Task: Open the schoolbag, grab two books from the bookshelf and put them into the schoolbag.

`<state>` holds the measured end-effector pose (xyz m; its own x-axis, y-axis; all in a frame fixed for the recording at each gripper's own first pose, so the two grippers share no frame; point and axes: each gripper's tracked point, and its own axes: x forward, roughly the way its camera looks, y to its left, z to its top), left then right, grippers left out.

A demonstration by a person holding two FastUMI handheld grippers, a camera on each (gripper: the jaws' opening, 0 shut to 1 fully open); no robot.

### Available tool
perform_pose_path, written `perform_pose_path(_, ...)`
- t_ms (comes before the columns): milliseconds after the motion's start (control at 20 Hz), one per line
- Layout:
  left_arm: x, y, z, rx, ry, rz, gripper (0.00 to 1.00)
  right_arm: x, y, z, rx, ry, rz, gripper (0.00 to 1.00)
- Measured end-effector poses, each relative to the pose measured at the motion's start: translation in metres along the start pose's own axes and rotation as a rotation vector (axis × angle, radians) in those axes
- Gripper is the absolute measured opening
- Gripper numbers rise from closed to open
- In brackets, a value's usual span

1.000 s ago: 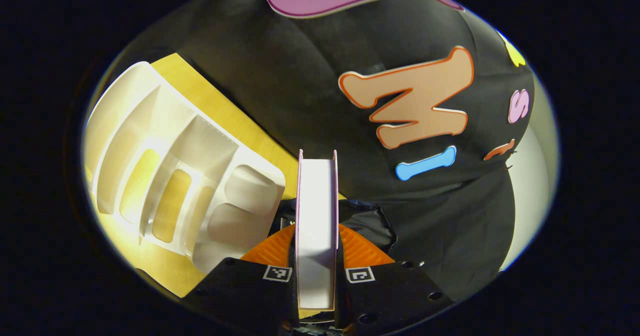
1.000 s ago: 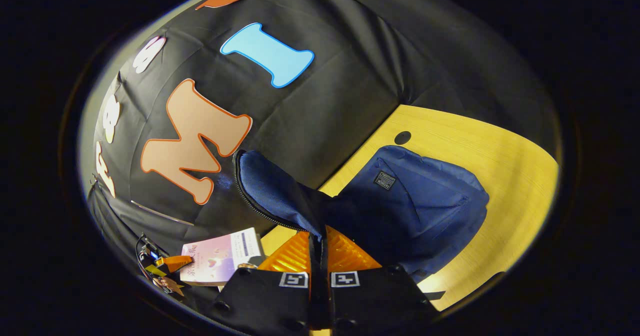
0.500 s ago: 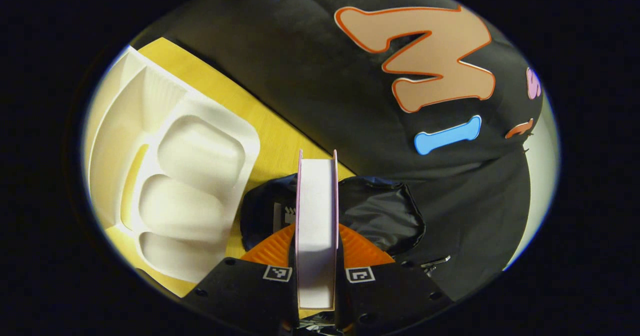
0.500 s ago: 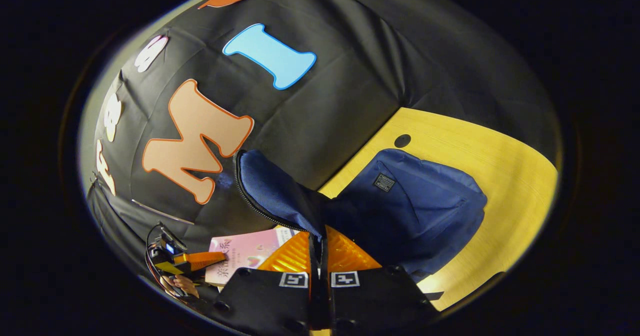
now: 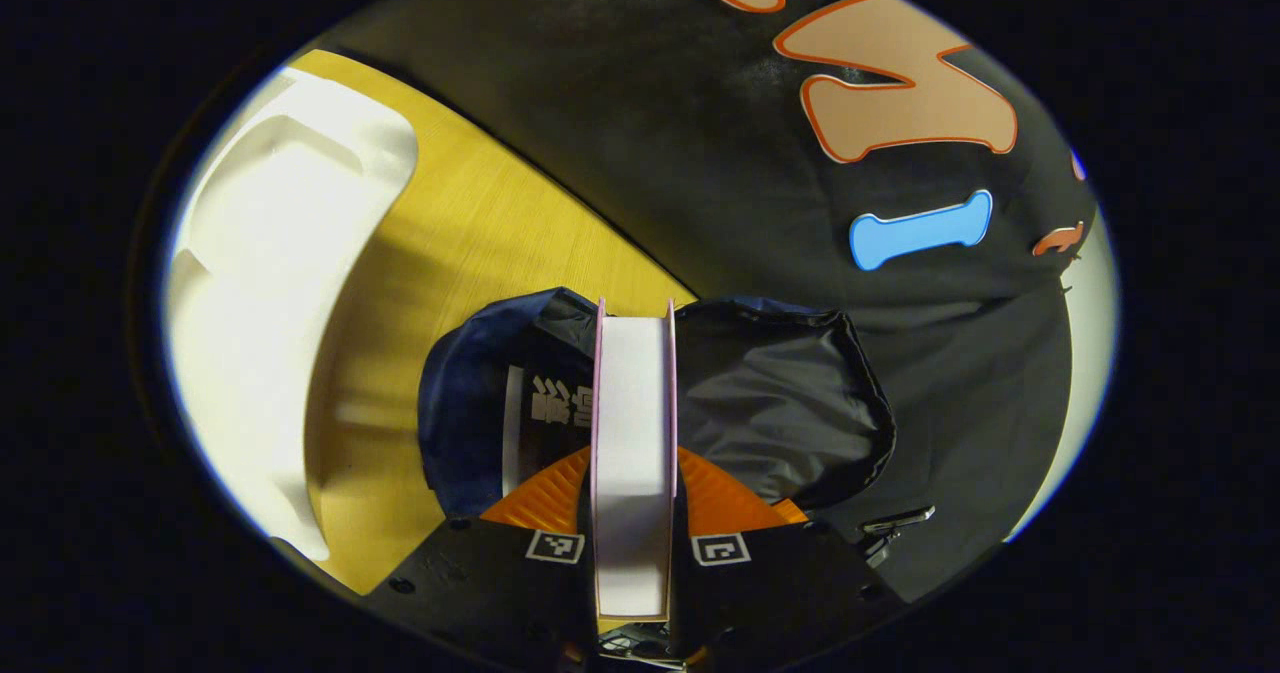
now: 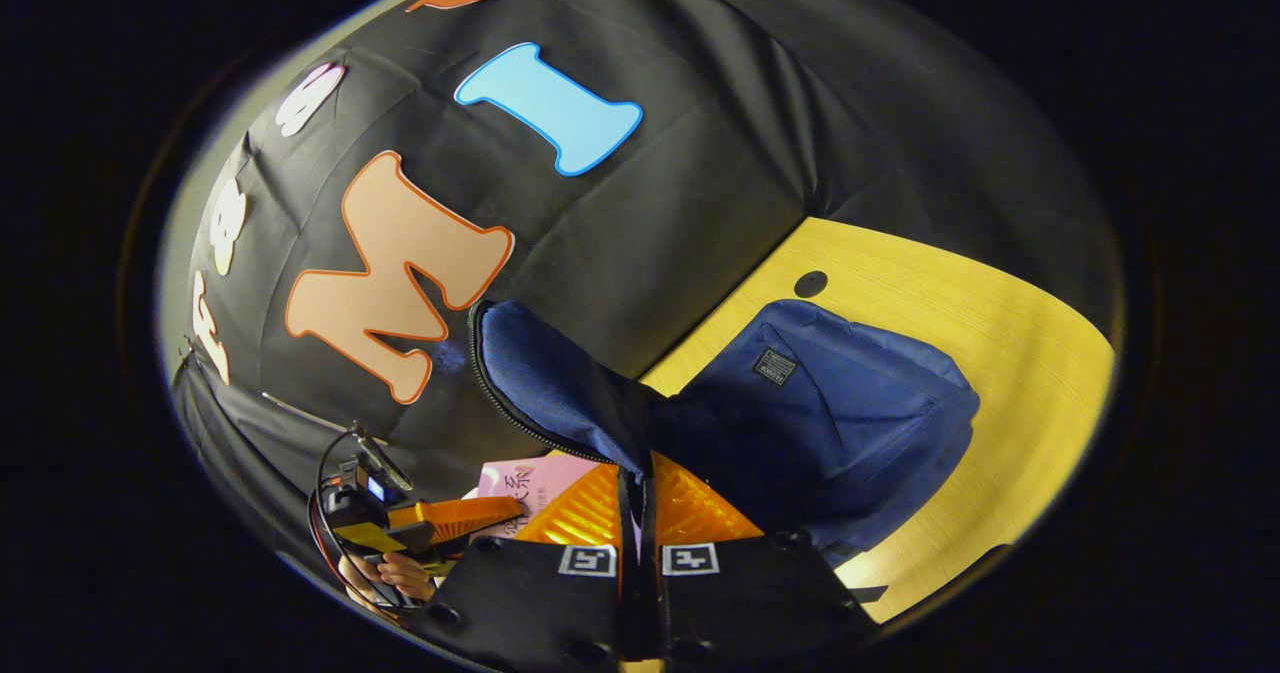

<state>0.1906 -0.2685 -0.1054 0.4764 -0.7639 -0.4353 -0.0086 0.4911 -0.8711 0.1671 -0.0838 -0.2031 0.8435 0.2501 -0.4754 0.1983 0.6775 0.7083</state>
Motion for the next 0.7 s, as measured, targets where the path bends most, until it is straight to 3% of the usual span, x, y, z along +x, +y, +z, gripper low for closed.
perform_pose_path(700,0.074,-0.018,-0.04,-0.133,-0.014,-0.071,0.25,-0.002,0.009,0.005,-0.004,0.001,0.057,0.03)
